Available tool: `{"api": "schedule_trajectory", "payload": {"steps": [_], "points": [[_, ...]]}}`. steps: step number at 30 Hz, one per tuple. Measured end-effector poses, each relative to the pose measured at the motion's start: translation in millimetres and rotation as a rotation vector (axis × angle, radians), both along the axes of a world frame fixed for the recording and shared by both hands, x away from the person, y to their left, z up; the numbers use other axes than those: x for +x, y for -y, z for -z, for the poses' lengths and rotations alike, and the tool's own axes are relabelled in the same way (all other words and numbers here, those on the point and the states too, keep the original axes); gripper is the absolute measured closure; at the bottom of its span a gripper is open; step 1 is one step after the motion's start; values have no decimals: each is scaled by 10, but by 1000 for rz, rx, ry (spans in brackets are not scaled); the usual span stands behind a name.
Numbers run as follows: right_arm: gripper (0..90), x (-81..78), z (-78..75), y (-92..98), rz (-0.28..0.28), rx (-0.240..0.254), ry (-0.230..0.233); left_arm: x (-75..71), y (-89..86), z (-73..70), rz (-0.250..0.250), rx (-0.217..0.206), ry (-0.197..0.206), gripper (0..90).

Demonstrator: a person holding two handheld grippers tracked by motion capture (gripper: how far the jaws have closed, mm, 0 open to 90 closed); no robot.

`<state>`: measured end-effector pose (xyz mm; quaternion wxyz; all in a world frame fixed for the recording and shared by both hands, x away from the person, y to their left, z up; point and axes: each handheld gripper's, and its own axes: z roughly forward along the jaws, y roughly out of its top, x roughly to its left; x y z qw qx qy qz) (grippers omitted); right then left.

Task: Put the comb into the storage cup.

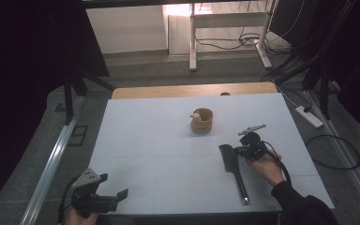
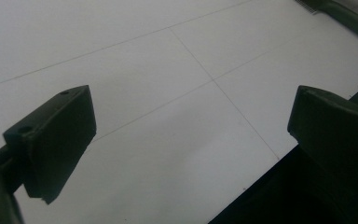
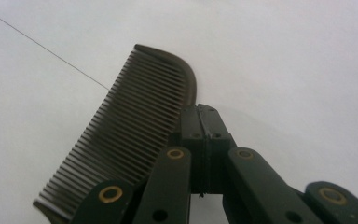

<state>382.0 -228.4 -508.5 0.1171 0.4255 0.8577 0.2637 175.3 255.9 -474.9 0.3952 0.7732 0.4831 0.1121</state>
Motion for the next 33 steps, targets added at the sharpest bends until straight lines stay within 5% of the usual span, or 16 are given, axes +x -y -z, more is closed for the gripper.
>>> {"api": "schedule_trajectory", "payload": {"steps": [23,30,33], "points": [[900,-72,27,-484,-182,-41,40,-2,-9,1,5,-6,3,20],[900,-93,1,-481,-189,-63,68,-5,-15,0,7,-12,4,19],[900,-146,-111,-405,-187,-19,86,-6,-19,1,5,-12,4,20]]}}
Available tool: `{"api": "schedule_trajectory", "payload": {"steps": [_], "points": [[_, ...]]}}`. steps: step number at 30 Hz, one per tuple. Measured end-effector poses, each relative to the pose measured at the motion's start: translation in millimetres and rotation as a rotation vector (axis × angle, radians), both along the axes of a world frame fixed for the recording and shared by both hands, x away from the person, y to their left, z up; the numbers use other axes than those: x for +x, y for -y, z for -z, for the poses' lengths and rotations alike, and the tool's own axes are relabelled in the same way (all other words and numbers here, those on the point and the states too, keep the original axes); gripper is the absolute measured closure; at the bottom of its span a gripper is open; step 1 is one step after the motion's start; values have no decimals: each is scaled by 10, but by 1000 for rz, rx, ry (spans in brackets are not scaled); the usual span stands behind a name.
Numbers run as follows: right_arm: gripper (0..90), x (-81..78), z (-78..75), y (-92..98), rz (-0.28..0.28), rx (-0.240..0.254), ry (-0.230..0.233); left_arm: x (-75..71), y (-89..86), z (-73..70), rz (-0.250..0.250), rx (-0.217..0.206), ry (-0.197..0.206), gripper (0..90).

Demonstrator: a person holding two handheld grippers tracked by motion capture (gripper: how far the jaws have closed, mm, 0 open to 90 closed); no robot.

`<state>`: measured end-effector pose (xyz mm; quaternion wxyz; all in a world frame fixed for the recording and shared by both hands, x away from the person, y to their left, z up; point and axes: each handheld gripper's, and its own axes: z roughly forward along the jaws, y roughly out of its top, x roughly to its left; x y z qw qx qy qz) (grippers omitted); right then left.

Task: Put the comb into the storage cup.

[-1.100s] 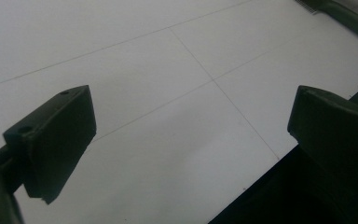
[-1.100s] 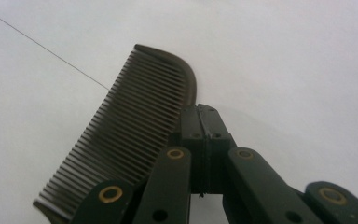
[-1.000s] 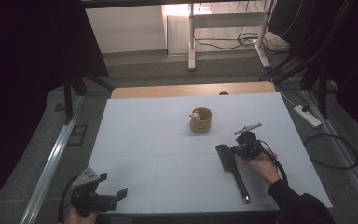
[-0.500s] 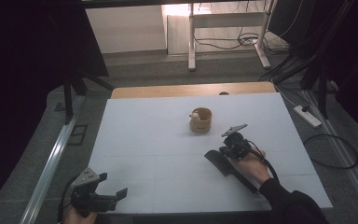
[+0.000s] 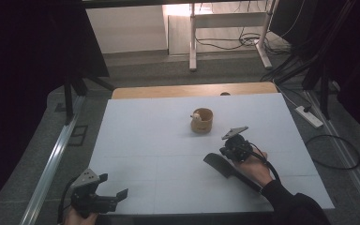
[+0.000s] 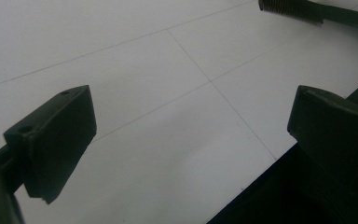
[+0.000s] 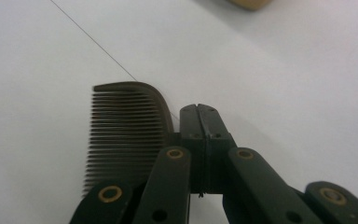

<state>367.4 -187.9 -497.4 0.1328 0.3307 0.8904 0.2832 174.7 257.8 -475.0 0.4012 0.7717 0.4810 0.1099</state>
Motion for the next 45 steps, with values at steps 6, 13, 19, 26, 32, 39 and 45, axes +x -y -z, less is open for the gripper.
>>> {"api": "schedule_trajectory", "payload": {"steps": [6,13,19,26,32,39,45], "points": [[840,-137,-120,120,5,34,5,-4,0,-1,0,-4,2,20],[691,-274,-201,230,7,39,20,-5,-6,-2,-2,-8,2,20],[557,-345,-238,299,20,32,5,-6,-7,-2,-1,-9,3,20],[380,-462,-287,377,-1,53,-18,-7,-10,-2,-1,-12,3,20],[254,-566,-302,456,5,36,-26,-7,-8,-1,0,-11,4,20],[123,-651,-309,502,0,25,-32,-5,-11,0,0,-15,3,20],[16,-718,-335,553,23,32,-12,-5,-11,0,1,-16,1,20]]}}
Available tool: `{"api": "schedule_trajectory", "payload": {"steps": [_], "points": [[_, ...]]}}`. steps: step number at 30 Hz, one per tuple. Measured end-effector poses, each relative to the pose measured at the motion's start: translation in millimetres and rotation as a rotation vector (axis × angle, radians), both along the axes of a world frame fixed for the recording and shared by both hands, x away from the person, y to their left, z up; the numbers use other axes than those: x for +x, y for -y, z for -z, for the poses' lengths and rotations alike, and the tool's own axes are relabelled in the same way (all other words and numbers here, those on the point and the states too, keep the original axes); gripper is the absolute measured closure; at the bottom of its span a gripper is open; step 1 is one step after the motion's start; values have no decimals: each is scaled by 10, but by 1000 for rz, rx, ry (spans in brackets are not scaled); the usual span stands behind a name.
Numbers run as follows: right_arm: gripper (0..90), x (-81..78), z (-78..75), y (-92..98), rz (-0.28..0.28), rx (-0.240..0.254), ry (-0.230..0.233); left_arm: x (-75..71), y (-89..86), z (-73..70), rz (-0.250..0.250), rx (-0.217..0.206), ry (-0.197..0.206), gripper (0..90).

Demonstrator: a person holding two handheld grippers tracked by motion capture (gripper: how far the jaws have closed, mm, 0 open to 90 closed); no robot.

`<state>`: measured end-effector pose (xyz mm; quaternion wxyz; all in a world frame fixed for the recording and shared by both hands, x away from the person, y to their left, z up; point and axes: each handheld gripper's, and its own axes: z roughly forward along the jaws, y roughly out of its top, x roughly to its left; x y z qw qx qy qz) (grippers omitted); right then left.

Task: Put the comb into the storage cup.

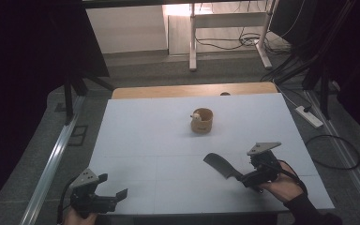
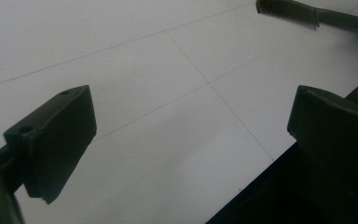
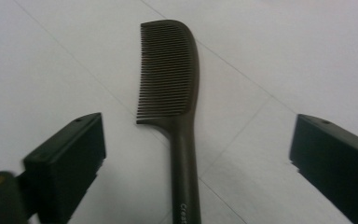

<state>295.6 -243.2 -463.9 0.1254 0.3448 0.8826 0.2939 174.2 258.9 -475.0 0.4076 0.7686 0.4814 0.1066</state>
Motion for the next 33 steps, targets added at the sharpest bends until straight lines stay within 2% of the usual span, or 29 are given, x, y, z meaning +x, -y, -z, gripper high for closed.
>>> {"api": "schedule_trajectory", "payload": {"steps": [7,12,19,33], "points": [[0,-63,-6,77,9,-12,16,2,-2,1,0,-1,-1,21],[0,-108,-29,107,20,-8,-4,1,-3,0,0,-2,-3,21],[0,-141,-48,108,41,-16,-2,1,-3,0,-1,-1,-2,21],[0,-131,28,90,52,-65,-40,-5,13,-6,-2,15,6,10]]}}
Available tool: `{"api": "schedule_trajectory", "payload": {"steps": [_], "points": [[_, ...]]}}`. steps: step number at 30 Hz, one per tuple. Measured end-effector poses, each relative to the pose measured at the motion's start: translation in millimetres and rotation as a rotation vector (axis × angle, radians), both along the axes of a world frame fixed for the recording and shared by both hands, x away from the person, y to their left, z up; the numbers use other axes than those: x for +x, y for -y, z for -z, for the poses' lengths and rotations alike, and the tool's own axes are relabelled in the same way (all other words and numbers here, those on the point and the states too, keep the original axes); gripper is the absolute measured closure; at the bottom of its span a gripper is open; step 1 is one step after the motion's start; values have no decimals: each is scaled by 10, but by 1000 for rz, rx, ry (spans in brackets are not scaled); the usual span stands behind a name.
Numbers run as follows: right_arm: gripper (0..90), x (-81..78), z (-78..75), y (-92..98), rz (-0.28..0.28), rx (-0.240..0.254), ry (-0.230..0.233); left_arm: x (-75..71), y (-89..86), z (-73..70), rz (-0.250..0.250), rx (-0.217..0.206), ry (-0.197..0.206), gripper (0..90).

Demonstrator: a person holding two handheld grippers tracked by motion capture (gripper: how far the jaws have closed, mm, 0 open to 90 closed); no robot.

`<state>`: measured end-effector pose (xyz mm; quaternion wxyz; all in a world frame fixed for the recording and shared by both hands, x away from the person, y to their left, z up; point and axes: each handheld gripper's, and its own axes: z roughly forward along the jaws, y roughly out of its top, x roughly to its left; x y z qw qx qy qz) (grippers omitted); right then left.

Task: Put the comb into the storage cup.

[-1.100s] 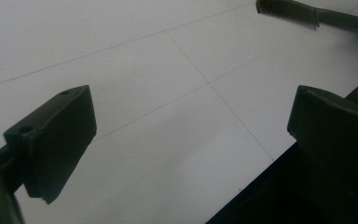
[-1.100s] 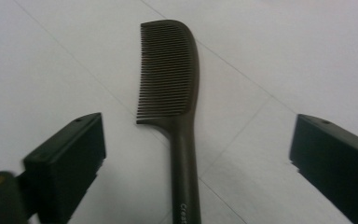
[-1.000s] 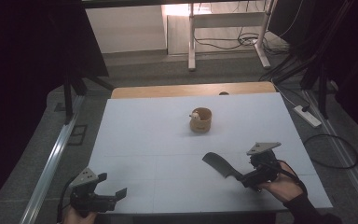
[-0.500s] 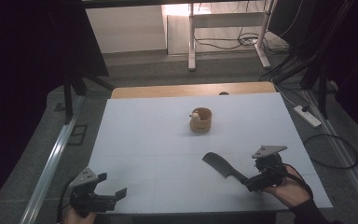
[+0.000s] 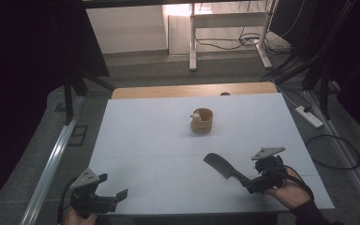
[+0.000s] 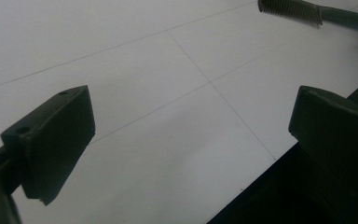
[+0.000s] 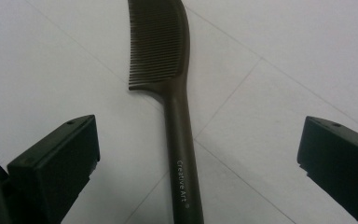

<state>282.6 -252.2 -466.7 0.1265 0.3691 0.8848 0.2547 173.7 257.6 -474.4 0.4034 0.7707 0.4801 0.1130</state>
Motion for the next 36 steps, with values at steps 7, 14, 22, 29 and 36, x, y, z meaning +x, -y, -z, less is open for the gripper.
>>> {"api": "schedule_trajectory", "payload": {"steps": [7,14,22,29,36], "points": [[0,13,89,-22,-9,-26,-26,-6,11,-7,-6,13,12,0],[0,49,200,-31,-9,-61,-43,5,42,-5,-5,39,6,0],[0,134,335,-62,-22,-103,-70,14,39,1,1,34,-3,0],[0,185,429,-101,-49,-142,-95,18,24,4,3,21,-7,0],[0,215,461,-90,-57,-136,-121,22,15,7,5,11,-11,0]]}}
